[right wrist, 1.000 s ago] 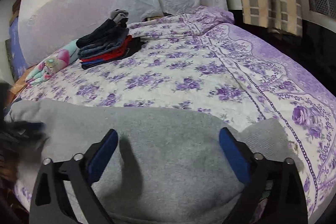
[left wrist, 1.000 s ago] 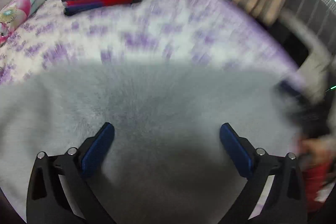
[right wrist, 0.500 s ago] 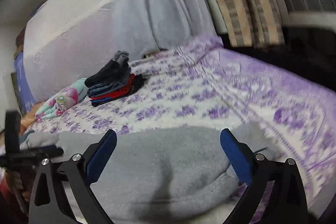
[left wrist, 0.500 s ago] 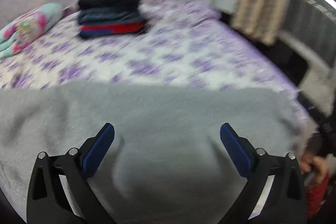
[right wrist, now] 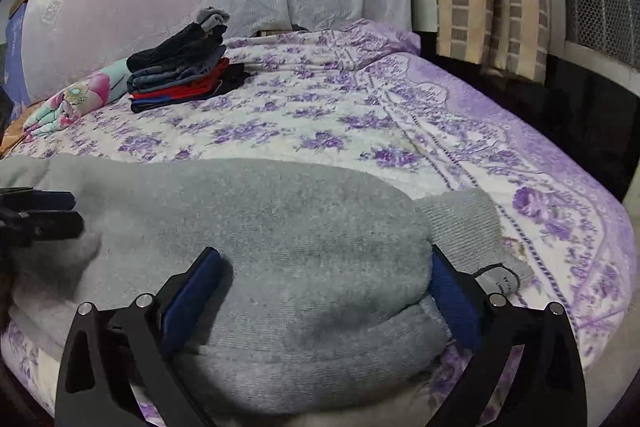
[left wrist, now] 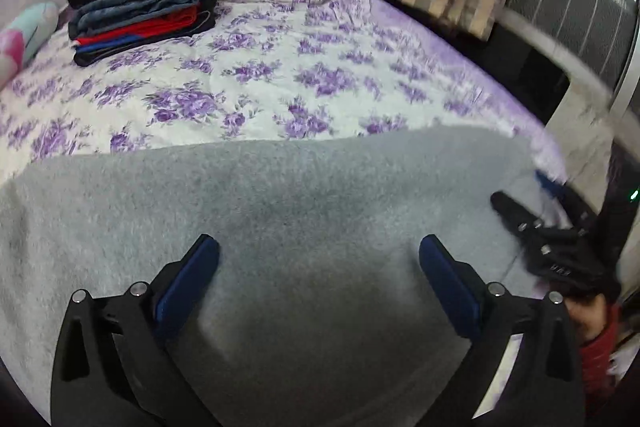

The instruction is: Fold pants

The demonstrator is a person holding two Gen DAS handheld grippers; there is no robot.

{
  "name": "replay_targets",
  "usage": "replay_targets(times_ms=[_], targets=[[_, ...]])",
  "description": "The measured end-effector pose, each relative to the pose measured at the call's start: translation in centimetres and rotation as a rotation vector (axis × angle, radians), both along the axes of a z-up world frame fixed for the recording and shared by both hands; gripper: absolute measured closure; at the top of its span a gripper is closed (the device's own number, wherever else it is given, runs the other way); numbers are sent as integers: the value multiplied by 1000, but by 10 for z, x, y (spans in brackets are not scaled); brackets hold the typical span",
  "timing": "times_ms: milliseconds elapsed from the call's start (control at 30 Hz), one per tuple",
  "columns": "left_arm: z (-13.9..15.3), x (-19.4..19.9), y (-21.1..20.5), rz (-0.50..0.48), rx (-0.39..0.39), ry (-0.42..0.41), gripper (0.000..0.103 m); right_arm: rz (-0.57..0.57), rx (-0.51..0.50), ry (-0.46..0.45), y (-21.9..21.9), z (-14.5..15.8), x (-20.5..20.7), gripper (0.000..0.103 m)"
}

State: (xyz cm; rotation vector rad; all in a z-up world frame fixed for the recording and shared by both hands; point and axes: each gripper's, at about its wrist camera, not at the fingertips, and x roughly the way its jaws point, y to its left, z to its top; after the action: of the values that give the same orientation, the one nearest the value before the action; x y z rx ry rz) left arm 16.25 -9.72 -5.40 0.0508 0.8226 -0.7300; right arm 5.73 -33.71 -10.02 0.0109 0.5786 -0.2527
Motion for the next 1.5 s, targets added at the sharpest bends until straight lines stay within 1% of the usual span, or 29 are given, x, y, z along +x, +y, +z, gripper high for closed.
replay_targets(times_ms=[33, 67, 100, 133, 167, 233, 267, 300, 333, 367, 400, 433, 533, 600, 667, 733, 867, 967, 1033, 1067, 1167, 1267, 1333, 1400, 1500], targets=[[5, -3, 3, -5, -21, -11, 5, 1, -6, -12, 2, 4, -3, 3], [13, -7, 8, -6, -41, -44, 5, 8, -7, -32, 6, 8, -7, 3], [21, -11, 12, -4, -42, -90, 5, 22, -3, -55, 7, 14, -13, 3], [27, -14, 15, 2, -30, -137, 5, 33, -3, -67, 9, 19, -16, 3], [33, -16, 21, 19, 4, -197, 5, 42, -5, -68, 10, 21, -17, 3], [35, -11, 27, 40, 75, -246, 5, 50, -26, -35, 7, 18, -11, 3], [30, -4, 32, 38, 107, -235, 5, 47, -32, -3, 6, 13, -6, 3], [23, 3, 36, 32, 120, -208, 5, 32, -37, 73, 3, -1, 6, 3], [14, 9, 41, 23, 126, -168, 5, 26, -39, 67, 3, -8, 10, 3], [0, 19, 47, 14, 118, -90, 5, 23, -45, 40, 4, -8, 9, 3], [-6, 24, 51, 10, 100, -30, 5, 22, -44, 46, 4, -6, 10, 3], [-8, 28, 55, 9, 70, 5, 5, 23, -40, 52, 3, -6, 11, 3], [0, 28, 73, -36, -74, 19, 5, 22, -37, 55, 3, -7, 12, 3], [2, 27, 81, -50, -130, 37, 5, 22, -32, 50, 2, -6, 12, 3], [6, 26, 85, -54, -161, 37, 5, 21, -29, 45, 2, -6, 12, 3], [9, 22, 90, -46, -169, 28, 5, 23, -24, 39, 2, -5, 12, 3], [14, 14, 100, 7, -171, -42, 5, 26, 4, 20, -3, -5, 8, 3], [14, 12, 111, 50, -169, -83, 5, 16, -7, 17, -1, -5, 7, 3], [11, 13, 120, 66, -182, -72, 5, 3, -13, 13, 0, -6, 6, 3], [9, 15, 126, 77, -193, -51, 5, -2, -15, 11, 0, -6, 5, 3], [5, 22, 143, 104, -248, -2, 5, -6, -21, 12, 1, -6, 4, 3], [3, 25, 152, 119, -280, 18, 5, -10, -18, 24, 1, -5, 4, 3], [2, 24, 154, 131, -271, 7, 5, -33, -19, 24, 2, -3, 2, 3], [2, 21, 154, 144, -240, -20, 5, -50, -21, 25, 6, -2, 0, 3], [2, 17, 152, 145, -208, -49, 5, -47, -32, 23, 12, 7, -7, 3]])
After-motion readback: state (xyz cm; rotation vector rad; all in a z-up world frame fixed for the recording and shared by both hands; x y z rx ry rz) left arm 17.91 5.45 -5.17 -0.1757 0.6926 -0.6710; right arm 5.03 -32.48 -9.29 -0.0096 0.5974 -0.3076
